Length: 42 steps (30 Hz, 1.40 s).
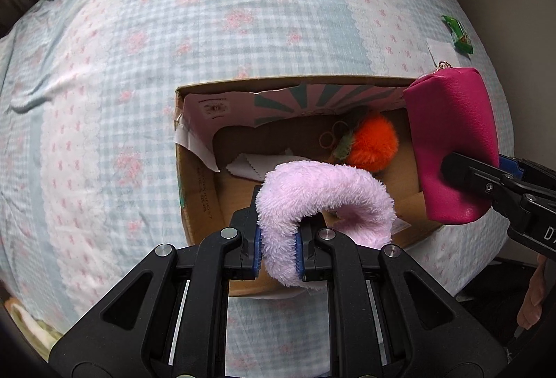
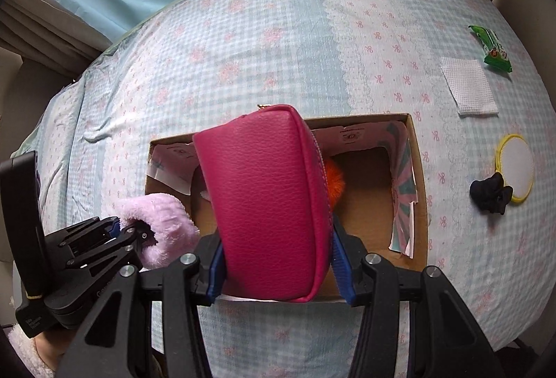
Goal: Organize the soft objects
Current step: 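Carry the pink hair tie and magenta pouch over the box with both tools, then open both tools to drop the hair tie and pouch into the box, then move both tools away from the box toward the white pad and mesh disc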
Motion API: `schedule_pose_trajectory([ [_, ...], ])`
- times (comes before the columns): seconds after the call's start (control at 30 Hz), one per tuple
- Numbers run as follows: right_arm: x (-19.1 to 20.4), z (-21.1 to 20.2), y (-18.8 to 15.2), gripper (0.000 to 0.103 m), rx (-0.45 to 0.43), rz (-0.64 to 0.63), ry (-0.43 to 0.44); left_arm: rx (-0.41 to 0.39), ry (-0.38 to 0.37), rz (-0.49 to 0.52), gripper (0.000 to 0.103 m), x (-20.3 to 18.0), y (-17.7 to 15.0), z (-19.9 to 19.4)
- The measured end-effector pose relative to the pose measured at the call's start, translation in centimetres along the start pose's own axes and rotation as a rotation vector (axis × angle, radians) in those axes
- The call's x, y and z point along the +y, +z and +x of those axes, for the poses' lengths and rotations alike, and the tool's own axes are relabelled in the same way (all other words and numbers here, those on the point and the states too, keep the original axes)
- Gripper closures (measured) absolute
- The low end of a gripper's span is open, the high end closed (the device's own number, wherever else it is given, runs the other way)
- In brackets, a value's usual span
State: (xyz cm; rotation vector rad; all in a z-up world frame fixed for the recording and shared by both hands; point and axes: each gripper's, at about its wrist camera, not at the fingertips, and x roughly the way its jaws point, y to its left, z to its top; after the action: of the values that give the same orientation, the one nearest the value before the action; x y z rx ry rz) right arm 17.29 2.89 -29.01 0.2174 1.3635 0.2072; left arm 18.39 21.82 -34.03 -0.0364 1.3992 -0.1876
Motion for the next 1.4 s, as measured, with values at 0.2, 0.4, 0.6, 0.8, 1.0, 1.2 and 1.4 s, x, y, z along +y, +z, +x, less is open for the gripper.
schedule_pose_trajectory([
  [0.2, -1.3, 2.9, 0.3, 0.056, 0.069, 0.039, -0.002, 0.066, -0.002, 0.039, 0.091, -0.4, 0.8, 2.8],
  [0.4, -2.8, 5.0, 0.4, 0.045, 0.126, 0.081, 0.024, 0.096, 0.000, 0.133, 0.058, -2.1, 1.0, 4.6],
  [0.6, -4.4, 5.8, 0.5, 0.000, 0.092, 0.129, 0.011, 0.095, -0.007, 0.171, 0.000, -3.3, 0.0, 5.9],
  [0.8, -4.9, 5.6, 0.4, 0.000, 0.081, 0.124, -0.006, 0.101, -0.003, 0.150, 0.000, -3.3, -0.4, 5.9],
  [1.0, -4.2, 4.4, -0.1, 0.000, 0.055, 0.091, -0.005, 0.061, 0.005, 0.141, 0.000, -3.3, -1.0, 3.7],
  [1.2, -2.9, 1.9, -1.2, 0.000, 0.002, 0.056, -0.002, 0.009, 0.020, 0.130, 0.000, -3.4, -2.1, 0.5],
  [1.4, -1.0, -2.3, -2.4, 0.000, -0.068, 0.011, -0.027, -0.053, 0.037, 0.086, 0.000, -3.2, -3.9, -4.4],
])
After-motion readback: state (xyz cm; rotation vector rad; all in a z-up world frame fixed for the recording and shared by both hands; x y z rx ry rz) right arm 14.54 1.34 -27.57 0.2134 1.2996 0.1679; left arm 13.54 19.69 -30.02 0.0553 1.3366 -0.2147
